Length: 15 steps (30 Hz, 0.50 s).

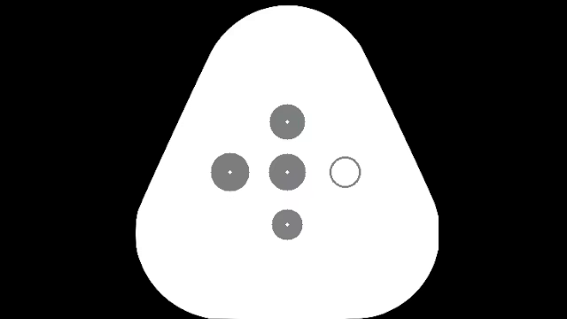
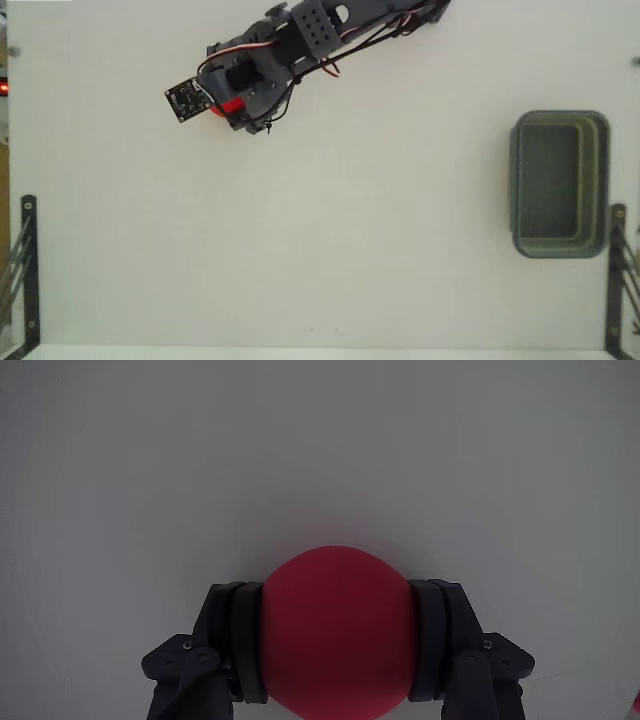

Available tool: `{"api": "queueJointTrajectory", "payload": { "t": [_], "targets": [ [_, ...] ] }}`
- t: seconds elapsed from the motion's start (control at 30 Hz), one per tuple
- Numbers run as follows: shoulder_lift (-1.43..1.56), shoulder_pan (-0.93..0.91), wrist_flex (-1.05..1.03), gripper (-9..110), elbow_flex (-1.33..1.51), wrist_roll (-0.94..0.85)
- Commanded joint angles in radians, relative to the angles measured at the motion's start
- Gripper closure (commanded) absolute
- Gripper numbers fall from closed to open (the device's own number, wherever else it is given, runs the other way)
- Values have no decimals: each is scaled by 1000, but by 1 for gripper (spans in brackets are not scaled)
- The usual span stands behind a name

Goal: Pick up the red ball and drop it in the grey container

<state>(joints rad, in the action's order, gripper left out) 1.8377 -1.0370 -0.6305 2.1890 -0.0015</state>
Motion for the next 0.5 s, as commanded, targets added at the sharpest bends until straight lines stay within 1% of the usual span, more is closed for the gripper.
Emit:
{"api": "queueJointTrajectory", "payload": {
  "t": [0.0, 0.47],
  "targets": [
    [16, -22, 11, 29, -5, 2],
    [16, -22, 11, 32, -5, 2]
  ]
}}
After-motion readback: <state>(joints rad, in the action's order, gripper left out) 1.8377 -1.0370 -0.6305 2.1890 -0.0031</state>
